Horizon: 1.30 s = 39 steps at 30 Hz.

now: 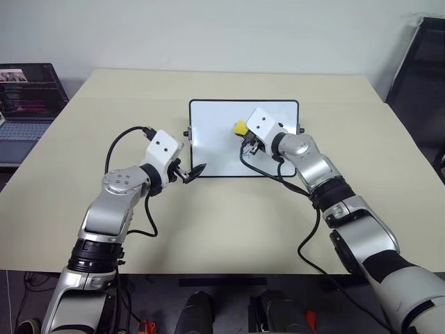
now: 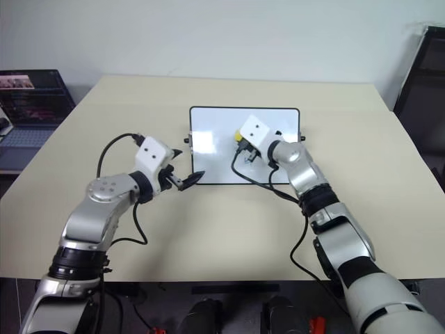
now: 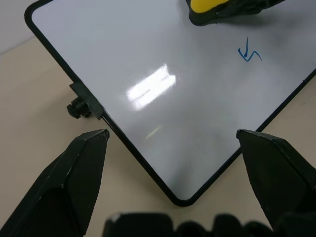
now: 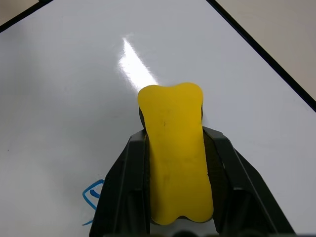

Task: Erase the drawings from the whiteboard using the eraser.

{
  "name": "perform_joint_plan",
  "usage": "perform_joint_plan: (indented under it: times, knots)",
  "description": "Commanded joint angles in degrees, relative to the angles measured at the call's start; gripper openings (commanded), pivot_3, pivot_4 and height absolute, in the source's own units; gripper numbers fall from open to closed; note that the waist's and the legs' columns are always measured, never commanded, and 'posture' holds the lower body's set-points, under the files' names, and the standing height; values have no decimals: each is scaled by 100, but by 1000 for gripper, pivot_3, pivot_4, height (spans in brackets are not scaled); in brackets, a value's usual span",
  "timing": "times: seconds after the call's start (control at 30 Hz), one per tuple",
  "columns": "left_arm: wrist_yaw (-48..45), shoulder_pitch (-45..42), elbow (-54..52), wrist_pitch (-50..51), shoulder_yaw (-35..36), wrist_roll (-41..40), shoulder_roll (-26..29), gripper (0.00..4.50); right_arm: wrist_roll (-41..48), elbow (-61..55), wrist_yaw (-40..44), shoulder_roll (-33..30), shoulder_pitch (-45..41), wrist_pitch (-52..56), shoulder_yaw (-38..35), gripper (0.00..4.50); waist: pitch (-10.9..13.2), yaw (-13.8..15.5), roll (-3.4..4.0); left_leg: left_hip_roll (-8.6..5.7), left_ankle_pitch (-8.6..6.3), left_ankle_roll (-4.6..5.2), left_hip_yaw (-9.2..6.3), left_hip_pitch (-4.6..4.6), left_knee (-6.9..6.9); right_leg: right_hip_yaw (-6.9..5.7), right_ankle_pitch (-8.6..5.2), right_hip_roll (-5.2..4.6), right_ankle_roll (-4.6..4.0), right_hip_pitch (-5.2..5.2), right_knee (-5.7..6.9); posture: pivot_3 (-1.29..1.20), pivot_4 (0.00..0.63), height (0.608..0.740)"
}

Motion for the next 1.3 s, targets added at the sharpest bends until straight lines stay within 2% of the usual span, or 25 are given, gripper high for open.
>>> perform_joint_plan:
  times: [0.03,0.27,0.53,0.63,0.87,1.03,1.13,1.23,1.3]
  knots:
    - [12,-27,-131,-108,131,9,24,4500,-88,133,26,-305,114,110,-163,1102,0,23,0,-2,0,0,-3,5,2,-3,0,0,0,9,-1,0,150,740]
    - [12,-45,-225,-27,99,-22,-21,4500,-101,141,-85,-337,35,76,-241,1102,0,32,0,-1,2,2,-2,18,4,-1,1,0,2,18,0,0,150,740]
    - [-9,-49,-289,33,77,-43,-29,4500,-267,-44,295,166,248,90,201,1102,0,-31,0,2,1,2,3,23,1,4,1,1,2,18,1,0,150,740]
    - [-21,-40,-320,53,87,-48,-16,4500,-396,-140,420,123,404,112,327,1102,0,-94,0,5,1,2,2,31,-4,7,1,3,2,18,3,0,150,740]
    - [-2,-31,-418,153,75,-53,-43,4500,-470,35,-357,-69,74,-80,-46,1102,0,-76,1,2,3,2,2,36,1,10,2,2,4,26,4,0,150,740]
    - [7,-77,-449,204,46,-54,-95,4500,-430,202,-363,-212,43,-12,-81,1102,0,-57,0,0,5,5,8,36,2,10,3,2,8,28,1,0,150,740]
    - [-4,-80,-454,221,56,-47,-102,4500,-432,96,-137,-283,143,77,-20,1102,0,-56,0,0,5,5,8,36,0,12,3,2,7,27,0,0,150,740]
    - [-11,-87,-440,215,54,-45,-117,4500,-387,-315,647,-342,463,357,236,1102,0,-41,0,0,4,5,6,36,0,10,3,2,8,29,0,0,150,740]
    - [-18,-93,-423,206,59,-47,-119,4500,-391,-489,813,-329,570,469,273,1102,-1,-55,-1,0,4,5,7,36,-1,11,2,2,9,31,-2,0,150,740]
